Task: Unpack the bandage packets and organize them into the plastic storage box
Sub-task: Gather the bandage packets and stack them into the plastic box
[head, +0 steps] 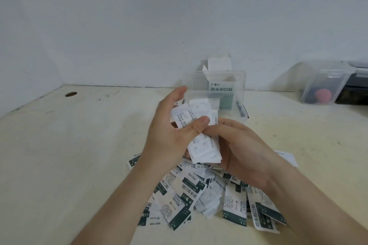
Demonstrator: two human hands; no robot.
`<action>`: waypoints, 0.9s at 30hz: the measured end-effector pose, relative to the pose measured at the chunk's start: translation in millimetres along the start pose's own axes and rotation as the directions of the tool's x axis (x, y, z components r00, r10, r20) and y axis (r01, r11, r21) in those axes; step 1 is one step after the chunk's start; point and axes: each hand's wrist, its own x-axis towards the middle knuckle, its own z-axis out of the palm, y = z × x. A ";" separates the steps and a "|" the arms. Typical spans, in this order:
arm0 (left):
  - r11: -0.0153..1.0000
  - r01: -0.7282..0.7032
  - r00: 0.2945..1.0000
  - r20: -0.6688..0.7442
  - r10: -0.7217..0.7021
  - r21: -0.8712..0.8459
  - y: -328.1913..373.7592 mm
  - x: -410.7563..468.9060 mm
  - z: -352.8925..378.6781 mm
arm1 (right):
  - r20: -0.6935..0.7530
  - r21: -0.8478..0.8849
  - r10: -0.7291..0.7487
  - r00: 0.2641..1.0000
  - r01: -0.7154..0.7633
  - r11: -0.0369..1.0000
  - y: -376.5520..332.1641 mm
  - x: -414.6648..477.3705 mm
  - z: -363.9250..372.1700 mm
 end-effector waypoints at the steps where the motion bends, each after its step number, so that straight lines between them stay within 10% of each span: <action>1: 0.999 0.029 0.998 0.050 -0.027 -0.041 0.6 0.0 0.0 | -0.005 -0.012 0.019 1.000 -0.019 1.000 0.7 -0.5 1.3; 18: 0.870 -0.251 0.870 0.492 0.010 0.425 8.8 -11.1 -1.8 | -0.060 -0.008 0.036 0.998 -0.036 0.999 0.5 -3.2 7.2; 27: 0.786 -0.411 0.873 0.448 0.193 0.462 1.6 -11.9 2.4 | 0.014 0.009 0.046 0.999 -0.046 0.999 2.1 1.1 3.5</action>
